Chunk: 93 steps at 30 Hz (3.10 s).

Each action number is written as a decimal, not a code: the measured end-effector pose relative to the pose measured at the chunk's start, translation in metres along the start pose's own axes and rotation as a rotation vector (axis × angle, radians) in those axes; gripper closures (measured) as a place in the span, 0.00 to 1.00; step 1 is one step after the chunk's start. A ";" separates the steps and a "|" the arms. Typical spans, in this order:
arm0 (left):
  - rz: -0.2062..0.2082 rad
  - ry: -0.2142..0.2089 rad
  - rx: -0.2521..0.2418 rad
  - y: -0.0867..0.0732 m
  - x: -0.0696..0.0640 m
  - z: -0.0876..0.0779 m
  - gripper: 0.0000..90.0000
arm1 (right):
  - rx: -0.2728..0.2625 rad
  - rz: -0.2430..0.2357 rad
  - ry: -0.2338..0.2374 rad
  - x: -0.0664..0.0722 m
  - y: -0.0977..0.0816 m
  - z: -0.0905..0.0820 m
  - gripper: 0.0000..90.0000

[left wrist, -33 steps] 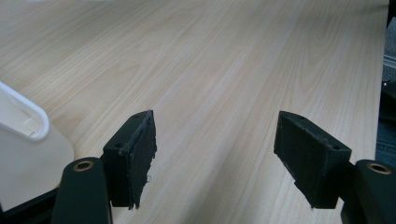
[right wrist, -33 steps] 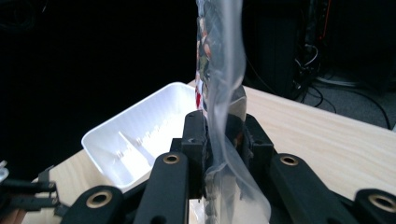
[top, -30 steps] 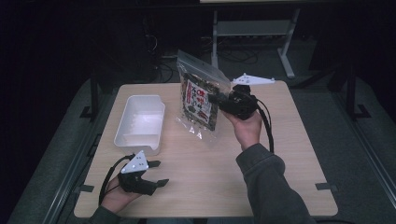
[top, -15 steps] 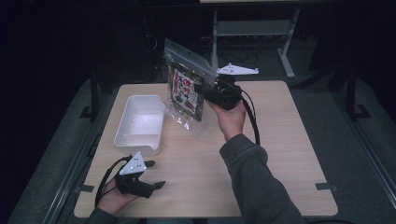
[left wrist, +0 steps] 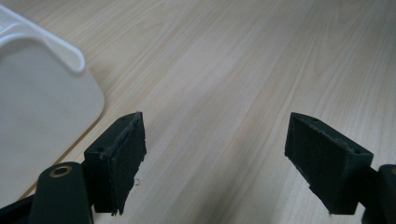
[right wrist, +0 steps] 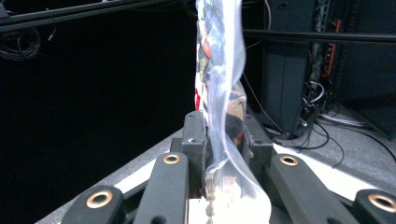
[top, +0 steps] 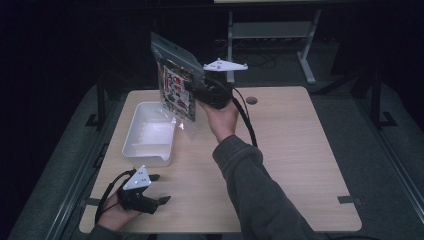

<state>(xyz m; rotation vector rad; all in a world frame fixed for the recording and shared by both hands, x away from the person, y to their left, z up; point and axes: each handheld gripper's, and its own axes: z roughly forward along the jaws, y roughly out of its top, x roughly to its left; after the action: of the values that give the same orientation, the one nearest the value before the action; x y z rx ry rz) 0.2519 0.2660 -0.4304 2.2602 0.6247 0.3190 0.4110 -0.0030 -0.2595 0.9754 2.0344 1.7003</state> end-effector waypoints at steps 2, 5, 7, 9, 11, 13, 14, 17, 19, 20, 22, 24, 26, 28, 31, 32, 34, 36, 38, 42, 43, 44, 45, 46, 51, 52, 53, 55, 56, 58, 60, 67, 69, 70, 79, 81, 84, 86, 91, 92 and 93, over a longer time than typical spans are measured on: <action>-0.009 -0.004 -0.005 -0.002 0.001 -0.002 0.23 | -0.001 -0.002 0.010 0.005 0.002 0.008 0.83; -0.013 -0.004 -0.007 -0.004 0.001 -0.004 0.23 | -0.005 -0.003 0.018 0.014 0.004 0.020 0.83; -0.006 -0.002 -0.006 -0.004 0.002 -0.004 0.24 | -0.010 -0.005 0.020 0.018 0.004 0.028 0.83; -0.006 -0.004 -0.003 -0.005 0.002 -0.004 0.24 | -0.012 -0.011 0.008 0.022 0.004 0.036 0.83; -0.015 -0.004 -0.007 -0.006 0.003 -0.005 0.24 | -0.010 -0.014 0.002 0.025 0.003 0.043 0.83; -0.016 -0.005 -0.009 -0.006 0.003 -0.005 0.24 | -0.004 -0.013 0.003 0.026 0.002 0.051 0.83; -0.013 -0.003 -0.006 -0.006 0.004 -0.005 0.24 | -0.003 -0.017 -0.001 0.027 0.002 0.055 0.83; -0.011 -0.001 -0.001 -0.007 0.004 -0.004 0.24 | 0.004 -0.023 -0.016 0.029 0.000 0.064 0.83; -0.007 -0.001 0.001 -0.007 0.004 -0.004 0.24 | 0.004 -0.023 -0.017 0.029 -0.001 0.067 0.83; -0.006 -0.004 0.004 -0.006 0.004 -0.003 0.24 | 0.005 -0.021 -0.021 0.030 -0.004 0.073 0.83; -0.003 -0.005 0.005 -0.007 0.004 -0.002 0.24 | 0.001 -0.021 -0.033 0.032 -0.007 0.078 0.83; -0.005 -0.007 0.006 -0.007 0.004 -0.002 0.24 | 0.002 -0.022 -0.040 0.034 -0.010 0.083 0.83; -0.008 -0.006 0.005 -0.007 0.004 -0.002 0.24 | 0.004 -0.021 -0.042 0.035 -0.012 0.085 0.83; -0.006 -0.004 0.007 -0.007 0.005 -0.003 0.24 | 0.009 -0.021 -0.049 0.037 -0.018 0.092 0.83; -0.008 -0.004 0.006 -0.007 0.005 -0.003 0.24 | 0.014 -0.021 -0.063 0.038 -0.023 0.098 0.83; -0.008 -0.004 0.005 -0.007 0.005 -0.003 0.24 | 0.012 -0.021 -0.068 0.038 -0.025 0.100 0.83; -0.008 -0.004 0.005 -0.008 0.005 -0.003 0.24 | 0.013 -0.015 -0.072 0.038 -0.026 0.101 0.83; -0.006 -0.004 0.005 -0.007 0.005 -0.003 0.24 | 0.012 -0.020 -0.093 0.039 -0.031 0.105 0.83; -0.008 -0.005 0.003 -0.007 0.005 -0.003 0.24 | 0.005 -0.009 -0.107 0.039 -0.035 0.107 0.83; -0.010 -0.004 -0.001 -0.007 0.006 -0.003 0.24 | 0.012 -0.003 -0.115 0.039 -0.042 0.112 0.83; -0.011 -0.004 -0.001 -0.008 0.005 -0.003 0.24 | 0.015 -0.002 -0.115 0.040 -0.043 0.113 0.83; -0.008 -0.005 0.000 -0.008 0.006 -0.003 0.24 | 0.015 -0.003 -0.120 0.040 -0.044 0.114 0.83; -0.008 -0.005 0.000 -0.008 0.006 -0.003 0.24 | 0.014 -0.003 -0.124 0.040 -0.046 0.115 0.83; -0.006 -0.003 0.003 -0.008 0.006 -0.003 0.24 | 0.016 -0.003 -0.123 0.041 -0.047 0.117 0.83; -0.005 -0.005 0.006 -0.008 0.006 -0.003 0.24 | 0.026 0.007 -0.137 0.043 -0.055 0.123 0.83; -0.006 -0.006 0.004 -0.008 0.006 -0.003 0.24 | 0.027 0.015 -0.136 0.043 -0.057 0.125 0.83; -0.006 -0.006 0.005 -0.008 0.006 -0.003 0.24 | 0.029 0.023 -0.135 0.042 -0.059 0.126 0.83; -0.005 -0.006 0.007 -0.008 0.006 -0.003 0.24 | 0.027 0.035 -0.138 0.042 -0.063 0.128 0.83; -0.003 -0.006 0.007 -0.008 0.006 -0.003 0.24 | 0.027 0.043 -0.137 0.041 -0.064 0.128 0.83; -0.004 -0.006 0.008 -0.008 0.006 -0.003 0.24 | 0.029 0.049 -0.139 0.042 -0.067 0.131 0.83; -0.004 -0.007 0.008 -0.008 0.006 -0.003 0.24 | 0.034 0.052 -0.137 0.042 -0.069 0.132 0.83; -0.002 -0.010 0.006 -0.008 0.006 -0.002 0.24 | 0.048 0.020 -0.152 0.046 -0.083 0.136 0.83; -0.001 -0.010 0.009 -0.008 0.006 -0.002 0.24 | 0.057 0.008 -0.156 0.046 -0.084 0.135 0.83; 0.000 -0.010 0.010 -0.008 0.006 -0.002 0.24 | 0.064 -0.002 -0.158 0.045 -0.084 0.135 0.83; -0.002 -0.005 0.015 -0.008 0.007 -0.002 0.24 | 0.128 -0.068 -0.159 0.042 -0.083 0.128 0.81; -0.004 -0.002 0.012 -0.009 0.007 -0.003 0.24 | 0.146 -0.073 -0.155 0.041 -0.082 0.127 0.81; -0.010 0.001 0.011 -0.009 0.008 -0.003 0.25 | 0.165 -0.090 -0.160 0.041 -0.081 0.127 0.80; -0.009 0.002 0.012 -0.009 0.008 -0.004 0.25 | 0.178 -0.097 -0.168 0.041 -0.081 0.127 0.79; -0.023 0.007 0.001 -0.010 0.011 -0.006 0.25 | 0.193 -0.079 -0.216 0.040 -0.084 0.124 0.78; -0.024 0.007 0.001 -0.010 0.011 -0.006 0.25 | 0.194 -0.081 -0.221 0.041 -0.084 0.125 0.78; -0.022 0.007 0.000 -0.010 0.011 -0.006 0.25 | 0.192 -0.084 -0.230 0.042 -0.084 0.125 0.78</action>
<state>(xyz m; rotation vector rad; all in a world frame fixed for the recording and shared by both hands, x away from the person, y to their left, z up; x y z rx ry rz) 0.2551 0.2813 -0.4335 2.2517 0.6533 0.3160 0.4343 0.1125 -0.3628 1.0738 2.0790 1.3038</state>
